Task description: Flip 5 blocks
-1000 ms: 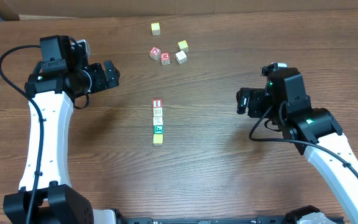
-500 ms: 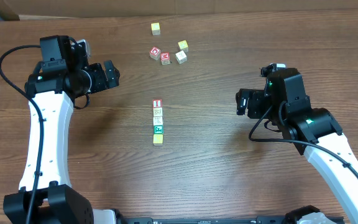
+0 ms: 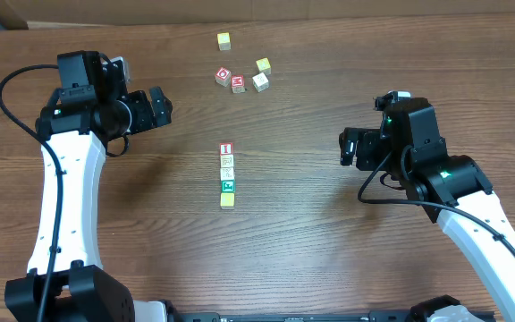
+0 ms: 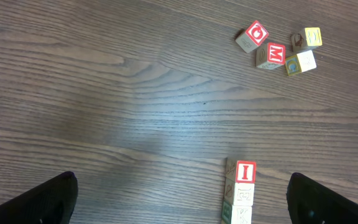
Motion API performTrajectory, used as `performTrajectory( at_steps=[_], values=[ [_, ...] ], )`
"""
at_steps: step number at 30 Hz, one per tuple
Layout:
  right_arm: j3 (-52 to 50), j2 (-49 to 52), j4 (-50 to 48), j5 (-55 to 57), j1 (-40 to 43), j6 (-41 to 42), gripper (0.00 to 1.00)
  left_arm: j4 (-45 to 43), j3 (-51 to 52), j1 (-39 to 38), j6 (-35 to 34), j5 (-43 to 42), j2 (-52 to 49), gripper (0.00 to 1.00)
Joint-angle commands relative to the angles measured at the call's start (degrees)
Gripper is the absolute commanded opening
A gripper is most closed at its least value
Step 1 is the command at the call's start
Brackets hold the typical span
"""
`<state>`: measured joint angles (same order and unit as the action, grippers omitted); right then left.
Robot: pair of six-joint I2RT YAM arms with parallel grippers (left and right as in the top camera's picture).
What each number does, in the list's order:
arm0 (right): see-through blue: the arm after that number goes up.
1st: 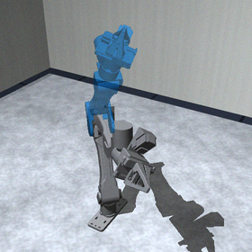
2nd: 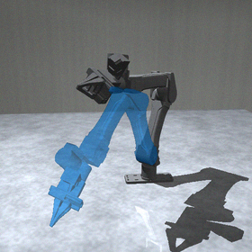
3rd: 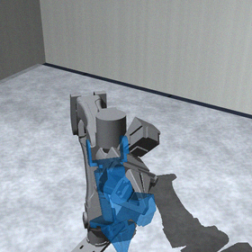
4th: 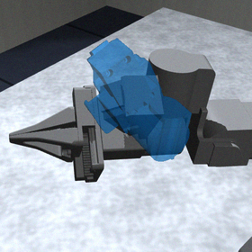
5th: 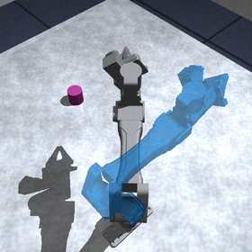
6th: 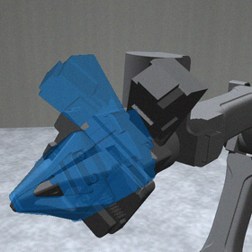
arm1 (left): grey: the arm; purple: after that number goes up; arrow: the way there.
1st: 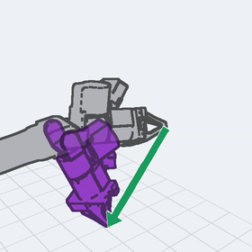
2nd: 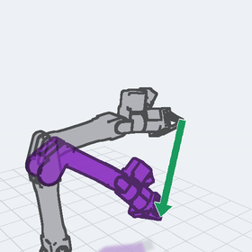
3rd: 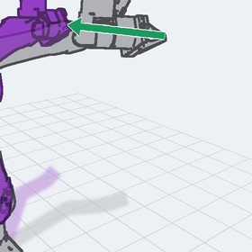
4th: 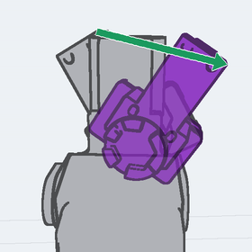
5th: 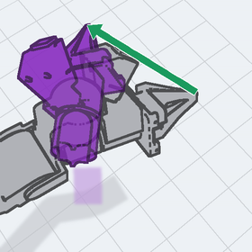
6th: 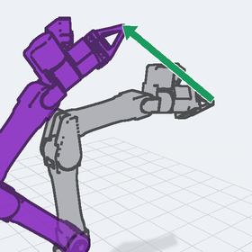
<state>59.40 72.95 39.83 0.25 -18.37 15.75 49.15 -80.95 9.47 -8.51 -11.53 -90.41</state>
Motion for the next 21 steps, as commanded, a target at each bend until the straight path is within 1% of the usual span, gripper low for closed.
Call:
performTrajectory(
  at_steps=[1, 18, 21],
  values=[
    [0.35, -0.04, -0.28, -0.37, 0.17, -0.98, 1.00, 0.07, -0.11, -0.13, 1.25, 0.55, -0.24, 1.00],
    [0.24, -0.04, -0.24, -0.35, 0.17, -1.01, 1.00, 0.07, -0.11, -0.13, 1.25, 0.55, -0.24, 1.00],
    [0.24, -1.77, -0.59, 0.02, 0.17, -1.03, 1.00, 0.07, -0.11, -0.13, 1.25, 0.55, -0.24, 1.00]
  ],
)
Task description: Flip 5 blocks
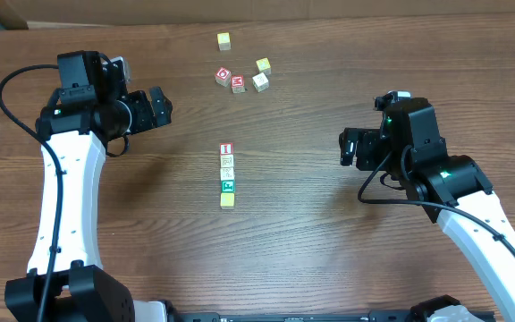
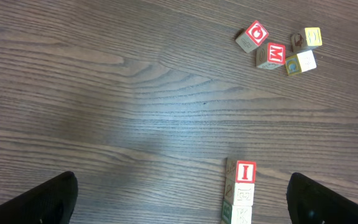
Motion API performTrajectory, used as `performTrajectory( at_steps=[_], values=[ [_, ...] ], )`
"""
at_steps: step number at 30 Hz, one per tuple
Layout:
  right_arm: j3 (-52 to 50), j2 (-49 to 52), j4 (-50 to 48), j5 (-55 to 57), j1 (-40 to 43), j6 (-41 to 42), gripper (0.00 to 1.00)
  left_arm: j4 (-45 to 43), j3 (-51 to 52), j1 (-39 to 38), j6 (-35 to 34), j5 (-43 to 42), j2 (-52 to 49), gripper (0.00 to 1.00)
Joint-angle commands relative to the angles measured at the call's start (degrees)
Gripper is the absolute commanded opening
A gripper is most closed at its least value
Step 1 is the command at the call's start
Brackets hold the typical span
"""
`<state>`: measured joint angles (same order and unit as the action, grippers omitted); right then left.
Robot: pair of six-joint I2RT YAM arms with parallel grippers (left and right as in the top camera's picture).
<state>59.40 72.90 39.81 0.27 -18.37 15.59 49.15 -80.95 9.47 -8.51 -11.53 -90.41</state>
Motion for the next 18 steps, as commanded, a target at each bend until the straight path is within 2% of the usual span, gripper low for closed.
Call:
performTrajectory(
  at_steps=[1, 6, 10, 13, 18],
  values=[
    [0.24, -2.73, -0.81, 0.37, 0.17, -0.85, 1.00, 0.07, -0.11, -0.13, 1.25, 0.55, -0.24, 1.00],
    [0.13, -10.80, -3.91, 2.89, 0.20, -1.16, 1.00, 0.07, -0.11, -0.13, 1.25, 0.55, -0.24, 1.00],
    [-1.29, -18.82, -11.37, 3.06, 0.20, -6.05, 1.00, 0.07, -0.11, -0.13, 1.25, 0.55, -0.24, 1.00],
    [-3.93, -25.86, -17.40, 3.06, 0.31, -9.84, 1.00, 0.07, -0.11, -0.13, 1.25, 0.55, -0.24, 1.00],
    [-9.14, -36.98, -20.85, 3.04, 1.88, -10.75, 1.00, 0.07, -0.11, -0.13, 1.25, 0.55, -0.24, 1.00]
  ],
)
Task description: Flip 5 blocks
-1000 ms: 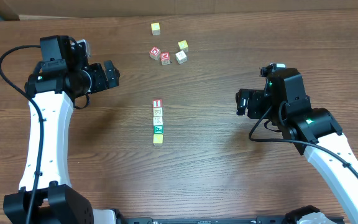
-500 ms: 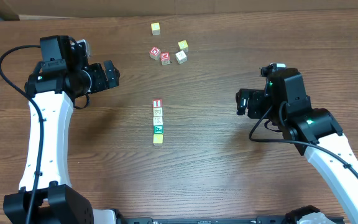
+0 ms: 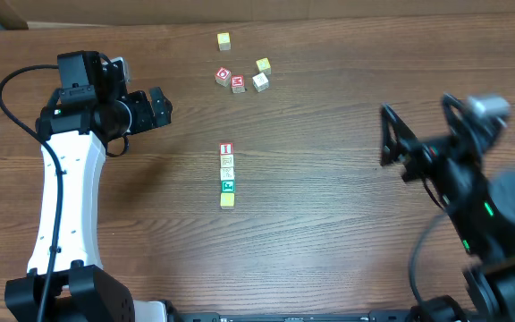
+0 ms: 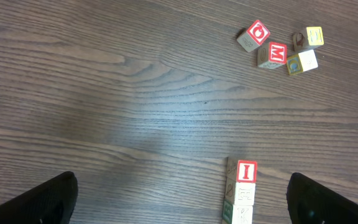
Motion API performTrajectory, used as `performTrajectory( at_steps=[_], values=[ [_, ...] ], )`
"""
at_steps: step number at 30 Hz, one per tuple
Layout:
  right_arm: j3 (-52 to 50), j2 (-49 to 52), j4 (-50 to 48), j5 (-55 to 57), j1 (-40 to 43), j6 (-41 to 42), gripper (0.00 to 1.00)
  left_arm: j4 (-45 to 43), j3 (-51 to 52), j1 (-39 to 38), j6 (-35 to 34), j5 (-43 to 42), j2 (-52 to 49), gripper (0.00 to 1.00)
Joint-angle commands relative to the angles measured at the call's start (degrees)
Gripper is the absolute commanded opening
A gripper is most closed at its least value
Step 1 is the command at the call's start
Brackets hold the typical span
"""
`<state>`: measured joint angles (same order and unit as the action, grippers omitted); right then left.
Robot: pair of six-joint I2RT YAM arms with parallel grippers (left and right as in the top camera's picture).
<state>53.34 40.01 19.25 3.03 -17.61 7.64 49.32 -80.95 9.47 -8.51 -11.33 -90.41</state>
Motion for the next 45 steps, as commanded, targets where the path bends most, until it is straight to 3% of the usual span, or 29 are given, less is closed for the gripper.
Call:
performTrajectory(
  at_steps=[1, 10, 26, 41, 45],
  values=[
    [-4.15, -6.32, -0.39, 0.26, 1.51, -2.80, 1.00, -0.11, -0.11, -0.13, 1.25, 0.35, -0.24, 1.00],
    [-15.76, -25.57, -7.15, -1.11, 5.51, -3.23, 1.00, -0.11, -0.11, -0.13, 1.25, 0.35, -0.24, 1.00],
    [-38.99, -39.85, -48.35, -9.49, 9.20, -7.08, 1.00, -0.11, -0.11, -0.13, 1.25, 0.35, -0.24, 1.00],
    [-52.52, -39.85, -42.49, -10.73, 9.88, -7.02, 1.00, -0.09, -0.11, -0.13, 1.25, 0.35, -0.24, 1.00],
    [-52.89, -39.85, -34.91, -11.30, 10.78, -6.49, 1.00, -0.11, -0.11, -0.13, 1.25, 0.35, -0.24, 1.00]
  ],
)
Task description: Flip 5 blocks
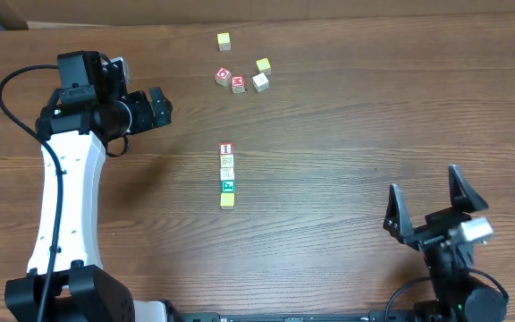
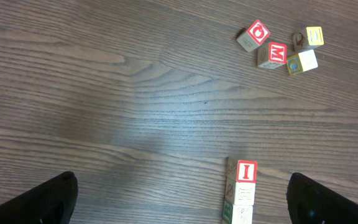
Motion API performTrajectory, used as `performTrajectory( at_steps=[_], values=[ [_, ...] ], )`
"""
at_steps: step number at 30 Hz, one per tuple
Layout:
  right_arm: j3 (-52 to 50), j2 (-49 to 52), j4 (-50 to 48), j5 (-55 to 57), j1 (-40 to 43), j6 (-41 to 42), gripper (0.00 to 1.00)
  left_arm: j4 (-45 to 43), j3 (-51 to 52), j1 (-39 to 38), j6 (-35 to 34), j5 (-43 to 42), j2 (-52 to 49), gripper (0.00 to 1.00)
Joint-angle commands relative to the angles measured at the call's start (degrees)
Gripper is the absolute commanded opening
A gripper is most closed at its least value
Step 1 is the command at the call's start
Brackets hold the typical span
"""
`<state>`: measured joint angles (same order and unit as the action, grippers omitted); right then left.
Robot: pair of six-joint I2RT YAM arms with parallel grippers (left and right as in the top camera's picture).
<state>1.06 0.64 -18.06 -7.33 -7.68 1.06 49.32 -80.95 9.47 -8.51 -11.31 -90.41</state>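
A row of several blocks (image 1: 227, 174) lies mid-table, headed by a red "I" block (image 1: 226, 148) (image 2: 246, 172), with a green block (image 1: 228, 186) and a yellow one (image 1: 228, 200) at its near end. A loose cluster with a red "M" block (image 1: 238, 83) (image 2: 275, 52) sits at the back, and one yellow block (image 1: 224, 40) lies beyond it. My left gripper (image 1: 157, 107) (image 2: 180, 190) hangs open and empty, left of the row. My right gripper (image 1: 426, 201) stands open and empty at the front right, far from every block.
A brown cardboard wall (image 1: 266, 9) runs along the back edge of the wooden table (image 1: 329, 107). My left arm (image 1: 61, 197) spans the left side. The right arm's base (image 1: 454, 286) fills the front right corner.
My right arm has gone from mid-right of the table to the front right corner, its gripper still open. The left arm and all blocks are where they were.
At the two oldest moments both arms were still, the right gripper at the right centre facing the row. Then the right arm stood further right with its fingers spread. Now it is at the front right corner. No block has moved.
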Motion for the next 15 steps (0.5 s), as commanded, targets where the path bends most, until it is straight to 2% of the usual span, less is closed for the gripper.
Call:
performTrajectory(
  at_steps=[1, 9, 15],
  values=[
    [-0.61, -0.48, 4.70, -0.98, 1.18, 0.44, 1.00, -0.09, -0.11, -0.13, 1.25, 0.33, -0.24, 1.00],
    [-0.61, -0.48, 22.16, -0.92, 3.45, -0.70, 1.00, -0.11, -0.11, -0.13, 1.25, 0.33, -0.24, 1.00],
    [-0.61, -0.48, 22.25, -0.52, 3.69, -4.33, 1.00, -0.11, -0.11, -0.13, 1.25, 0.33, -0.24, 1.00]
  ],
)
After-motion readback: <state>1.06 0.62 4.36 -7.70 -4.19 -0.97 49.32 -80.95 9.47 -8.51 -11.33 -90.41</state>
